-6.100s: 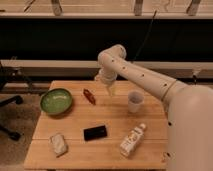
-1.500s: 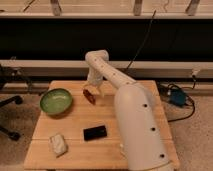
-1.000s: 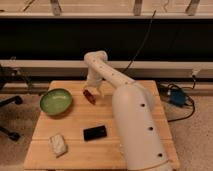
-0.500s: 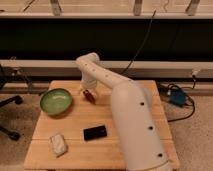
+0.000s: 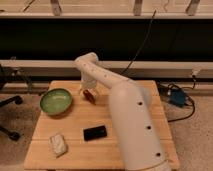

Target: Place the pepper in the ceramic cup

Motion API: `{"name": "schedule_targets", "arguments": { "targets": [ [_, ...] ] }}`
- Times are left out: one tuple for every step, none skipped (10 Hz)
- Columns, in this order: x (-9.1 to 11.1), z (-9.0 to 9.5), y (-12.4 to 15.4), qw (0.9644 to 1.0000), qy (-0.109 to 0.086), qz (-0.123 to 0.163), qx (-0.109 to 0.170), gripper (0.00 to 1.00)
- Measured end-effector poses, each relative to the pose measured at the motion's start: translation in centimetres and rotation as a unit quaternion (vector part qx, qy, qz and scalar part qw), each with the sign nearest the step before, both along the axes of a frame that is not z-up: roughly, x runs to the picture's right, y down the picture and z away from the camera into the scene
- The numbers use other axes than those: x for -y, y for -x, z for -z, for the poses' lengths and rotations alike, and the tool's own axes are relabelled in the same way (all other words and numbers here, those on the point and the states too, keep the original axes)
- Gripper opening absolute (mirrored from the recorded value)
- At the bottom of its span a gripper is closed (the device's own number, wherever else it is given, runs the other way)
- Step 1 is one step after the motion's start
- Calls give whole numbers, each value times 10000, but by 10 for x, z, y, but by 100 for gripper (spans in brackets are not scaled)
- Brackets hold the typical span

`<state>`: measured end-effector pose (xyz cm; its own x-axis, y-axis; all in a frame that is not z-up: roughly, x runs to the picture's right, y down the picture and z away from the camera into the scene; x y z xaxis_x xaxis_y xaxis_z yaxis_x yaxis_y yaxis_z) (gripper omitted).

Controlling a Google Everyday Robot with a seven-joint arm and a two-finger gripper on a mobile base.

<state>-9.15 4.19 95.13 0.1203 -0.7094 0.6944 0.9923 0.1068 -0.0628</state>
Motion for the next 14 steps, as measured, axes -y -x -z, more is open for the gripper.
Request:
{"name": "schedule_targets", "arguments": {
  "targets": [
    [-2, -3, -2, 10000, 33, 20, -7, 80],
    [-4, -6, -2, 10000, 84, 13, 9, 80],
    [-7, -8, -2, 9999, 132, 10, 20, 80],
    [-11, -13, -3, 9998, 213, -6, 47, 80],
    [-14, -16, -3, 9996, 261, -13, 59, 80],
    [-15, -17, -3, 9996, 283, -15, 70, 80],
    [-19, -20, -2, 9994, 343, 3, 94, 74],
    [-21, -21, -1, 9993, 370, 21, 106, 66],
    [-24, -23, -1, 9991, 396, 36, 113, 58],
    [-25, -23, -1, 9990, 421, 70, 112, 47],
    [-26, -23, -3, 9990, 420, 94, 98, 37],
    [-26, -22, -4, 9991, 387, 123, 87, 27],
    [-25, -22, -3, 9992, 375, 108, 91, 16],
    [-25, -22, -3, 9992, 372, 102, 89, 6]
  ]
}}
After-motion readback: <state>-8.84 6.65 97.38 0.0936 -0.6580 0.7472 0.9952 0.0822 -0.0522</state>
